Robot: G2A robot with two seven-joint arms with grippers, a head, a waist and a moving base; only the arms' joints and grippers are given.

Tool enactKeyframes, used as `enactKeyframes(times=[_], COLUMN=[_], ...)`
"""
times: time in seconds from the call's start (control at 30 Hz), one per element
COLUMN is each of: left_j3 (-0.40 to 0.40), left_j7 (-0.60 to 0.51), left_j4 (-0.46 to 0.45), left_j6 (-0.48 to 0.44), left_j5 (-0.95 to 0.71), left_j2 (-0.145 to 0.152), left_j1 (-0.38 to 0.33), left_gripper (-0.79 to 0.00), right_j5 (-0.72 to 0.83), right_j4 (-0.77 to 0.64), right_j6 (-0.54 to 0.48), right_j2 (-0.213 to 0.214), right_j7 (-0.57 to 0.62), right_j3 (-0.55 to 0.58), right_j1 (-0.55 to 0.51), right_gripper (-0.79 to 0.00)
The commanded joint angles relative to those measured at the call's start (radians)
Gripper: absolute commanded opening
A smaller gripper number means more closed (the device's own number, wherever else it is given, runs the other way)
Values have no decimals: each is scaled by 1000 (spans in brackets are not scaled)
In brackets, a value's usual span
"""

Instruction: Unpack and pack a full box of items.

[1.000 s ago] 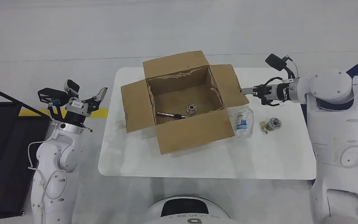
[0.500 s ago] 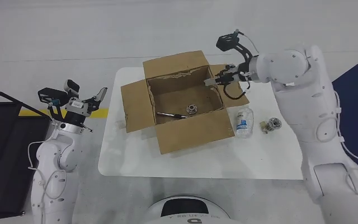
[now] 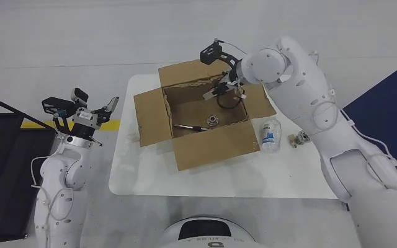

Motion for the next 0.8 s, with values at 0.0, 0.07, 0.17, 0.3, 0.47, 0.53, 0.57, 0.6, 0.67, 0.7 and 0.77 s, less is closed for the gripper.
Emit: enactKeyframes(times=[0.0, 0.07, 0.17, 0.3, 0.47, 0.53, 0.57, 0.6, 0.67, 0.7, 0.77], left_j3=[0, 0, 0, 0, 0, 0, 0, 0, 0, 0, 0], left_j7=[0, 0, 0, 0, 0, 0, 0, 0, 0, 0, 0], left_j4=[0, 0, 0, 0, 0, 0, 0, 0, 0, 0, 0], left_j6=[0, 0, 0, 0, 0, 0, 0, 0, 0, 0, 0], left_j5=[0, 0, 0, 0, 0, 0, 0, 0, 0, 0, 0], left_j2=[0, 0, 0, 0, 0, 0, 0, 0, 0, 0, 0], left_j1=[0, 0, 0, 0, 0, 0, 0, 0, 0, 0, 0], left_gripper=[0, 0, 0, 0, 0, 0, 0, 0, 0, 0, 0], right_j5=[-32, -61, -89, -138, -180, -185, -186, -182, -176, -173, -158], right_j4=[23, 77, 169, 275, 410, 471, 502, 533, 599, 630, 693], right_j6=[-10, -80, -136, -202, -277, -301, -312, -326, -355, -371, -401], right_j2=[-2, -12, -50, -110, -183, -213, -228, -242, -270, -283, -307], right_j7=[-1, 31, 21, -45, -145, -171, -182, -193, -198, -202, -207], right_j3=[-19, -62, -147, -251, -342, -368, -380, -389, -406, -412, -420], right_j1=[-8, 14, 46, 72, 84, 89, 89, 91, 94, 96, 98], right_gripper=[0, -12, -446, -425, -434, -428, -422, -419, -400, -394, -351])
